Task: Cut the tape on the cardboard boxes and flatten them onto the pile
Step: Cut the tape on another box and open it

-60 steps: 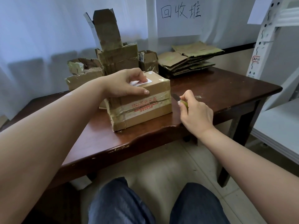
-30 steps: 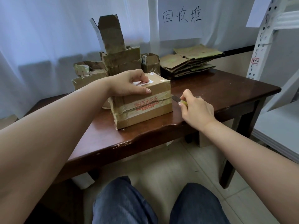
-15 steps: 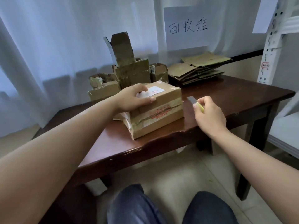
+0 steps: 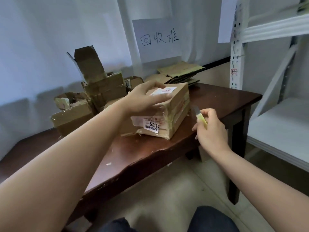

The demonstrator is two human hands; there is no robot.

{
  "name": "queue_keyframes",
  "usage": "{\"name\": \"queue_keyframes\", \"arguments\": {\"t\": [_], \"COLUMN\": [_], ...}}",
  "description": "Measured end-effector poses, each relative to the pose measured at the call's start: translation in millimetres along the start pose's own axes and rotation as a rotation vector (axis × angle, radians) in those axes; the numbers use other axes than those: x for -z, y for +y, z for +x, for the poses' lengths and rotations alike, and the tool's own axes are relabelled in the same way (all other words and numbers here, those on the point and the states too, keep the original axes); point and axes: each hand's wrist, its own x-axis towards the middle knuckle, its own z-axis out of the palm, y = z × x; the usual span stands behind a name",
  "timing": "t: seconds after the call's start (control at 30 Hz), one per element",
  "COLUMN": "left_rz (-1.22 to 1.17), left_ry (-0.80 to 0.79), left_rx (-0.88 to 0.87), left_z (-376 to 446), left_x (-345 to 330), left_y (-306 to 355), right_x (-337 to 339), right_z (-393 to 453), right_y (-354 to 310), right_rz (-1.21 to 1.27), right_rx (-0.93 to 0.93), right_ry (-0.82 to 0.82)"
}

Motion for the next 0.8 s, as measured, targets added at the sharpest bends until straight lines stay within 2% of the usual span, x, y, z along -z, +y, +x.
{"name": "queue_keyframes", "arguments": {"t": [0.1,0.23,0.4,0.53,0.63,0.8], "left_rz": [0.263,0.407,0.65,0.72,0.735,0.822], "left_ry": [-0.096,0.051,0.206,0.227,0.21,0.185], "left_rx": [-0.115,-0.153,-0.196,-0.199,-0.182,-0.137], "left_z": [4,17,23,21,21,19], "left_x": [6,-10,-39,-45,-43,-43], "left_y": [-29,-41,-28,-25,-28,-24], "right_x": [-3,-7,-13,-10,-10,-13], "right_z": [-5,-10,-13,-18,-23,-24], "right_y": [6,1,2,-1,-11,-28], "right_rz": [-0.052,-0.048,-0.061,-0.036,-0.12,-0.307], "right_rx": [0.05,0.184,0.2,0.261,0.33,0.247], "right_ry": [0.002,0.018,0.013,0.053,0.082,0.074]}}
